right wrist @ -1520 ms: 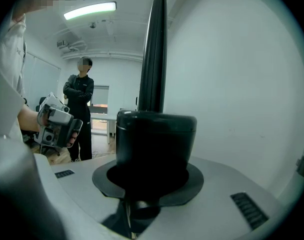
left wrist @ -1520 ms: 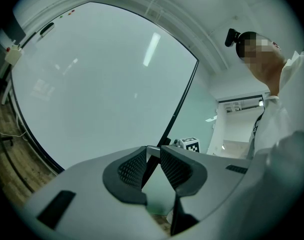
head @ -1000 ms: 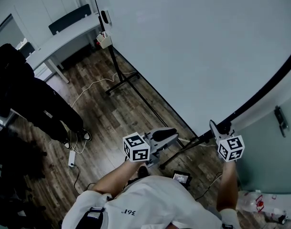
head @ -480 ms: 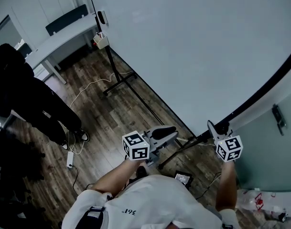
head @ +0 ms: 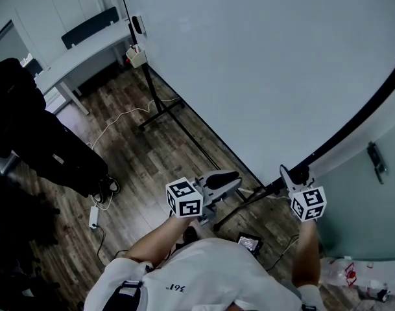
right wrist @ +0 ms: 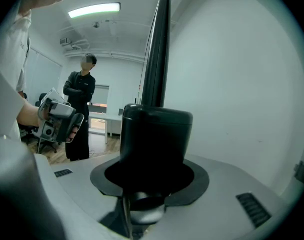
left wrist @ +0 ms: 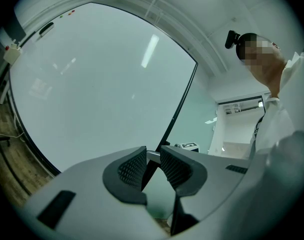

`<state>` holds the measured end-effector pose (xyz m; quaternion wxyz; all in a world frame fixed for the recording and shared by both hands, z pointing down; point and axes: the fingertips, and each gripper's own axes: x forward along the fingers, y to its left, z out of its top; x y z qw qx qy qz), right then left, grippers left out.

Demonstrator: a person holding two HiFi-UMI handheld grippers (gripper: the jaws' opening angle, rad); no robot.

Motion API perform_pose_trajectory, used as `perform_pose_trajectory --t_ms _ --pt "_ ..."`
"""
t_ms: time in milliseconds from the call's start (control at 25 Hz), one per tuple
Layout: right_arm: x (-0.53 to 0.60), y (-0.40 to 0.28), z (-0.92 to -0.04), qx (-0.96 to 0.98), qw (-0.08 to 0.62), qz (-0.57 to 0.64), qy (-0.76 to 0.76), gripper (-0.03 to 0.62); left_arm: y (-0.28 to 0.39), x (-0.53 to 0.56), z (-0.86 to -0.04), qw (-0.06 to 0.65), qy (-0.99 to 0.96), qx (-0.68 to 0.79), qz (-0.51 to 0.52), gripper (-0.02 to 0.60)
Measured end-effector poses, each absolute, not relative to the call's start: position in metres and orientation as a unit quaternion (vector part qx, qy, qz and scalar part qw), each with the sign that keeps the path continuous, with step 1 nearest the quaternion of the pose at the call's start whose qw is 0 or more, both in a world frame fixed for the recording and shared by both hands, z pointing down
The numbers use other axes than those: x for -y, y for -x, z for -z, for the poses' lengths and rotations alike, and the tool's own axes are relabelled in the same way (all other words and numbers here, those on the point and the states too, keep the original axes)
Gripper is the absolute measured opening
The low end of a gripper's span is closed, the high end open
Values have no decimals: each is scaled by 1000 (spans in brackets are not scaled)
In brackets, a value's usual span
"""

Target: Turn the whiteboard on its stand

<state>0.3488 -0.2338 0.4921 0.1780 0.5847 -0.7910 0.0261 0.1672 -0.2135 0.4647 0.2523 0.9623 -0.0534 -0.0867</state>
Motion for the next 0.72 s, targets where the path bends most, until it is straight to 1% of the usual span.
perform_pose_trajectory --t_ms 240,720 --pt "231 -351 -489 784 166 -25 -597 225 -167 215 -463 251 -963 50 88 74" --pt "209 -361 -484 771 144 -30 -620 230 -168 210 -462 254 -962 49 87 74"
